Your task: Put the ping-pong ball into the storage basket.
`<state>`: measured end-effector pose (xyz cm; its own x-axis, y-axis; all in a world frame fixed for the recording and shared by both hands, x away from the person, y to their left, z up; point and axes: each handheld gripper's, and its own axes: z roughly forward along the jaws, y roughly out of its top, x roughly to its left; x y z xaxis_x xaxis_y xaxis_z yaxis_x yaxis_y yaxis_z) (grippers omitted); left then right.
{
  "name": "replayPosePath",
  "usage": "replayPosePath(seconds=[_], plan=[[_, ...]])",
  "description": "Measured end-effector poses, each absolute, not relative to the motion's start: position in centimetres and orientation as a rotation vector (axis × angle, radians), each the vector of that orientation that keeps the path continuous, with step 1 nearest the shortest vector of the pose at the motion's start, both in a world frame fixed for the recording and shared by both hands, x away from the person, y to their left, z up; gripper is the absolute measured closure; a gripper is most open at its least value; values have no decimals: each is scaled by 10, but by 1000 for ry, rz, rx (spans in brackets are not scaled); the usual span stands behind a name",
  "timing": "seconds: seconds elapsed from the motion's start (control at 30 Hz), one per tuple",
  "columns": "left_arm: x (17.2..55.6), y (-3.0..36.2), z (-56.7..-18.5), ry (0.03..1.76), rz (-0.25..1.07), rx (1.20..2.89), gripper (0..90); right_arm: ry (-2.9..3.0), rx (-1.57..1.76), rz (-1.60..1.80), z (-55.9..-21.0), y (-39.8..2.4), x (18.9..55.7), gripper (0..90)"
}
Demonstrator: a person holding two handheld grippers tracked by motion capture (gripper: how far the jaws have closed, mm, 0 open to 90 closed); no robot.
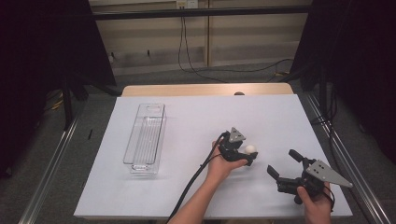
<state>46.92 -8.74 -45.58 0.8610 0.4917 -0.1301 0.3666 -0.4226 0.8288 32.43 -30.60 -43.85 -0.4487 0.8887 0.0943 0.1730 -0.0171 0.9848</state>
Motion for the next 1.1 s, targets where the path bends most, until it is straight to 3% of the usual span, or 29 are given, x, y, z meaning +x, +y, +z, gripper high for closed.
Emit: replayPosePath(seconds=[0.77, 1.03, 1.1], plan=[[472, -99, -457, 635, 168, 2151, 352, 1661, 1116, 1519, -438, -306, 324, 3], [473, -98, -461, 626, 116, 2162, 507, 1674, 1109, 1513, -439, -306, 324, 3], [474, -97, -459, 632, 97, 2169, 509, 1681, 1099, 1510, -439, -307, 324, 3]])
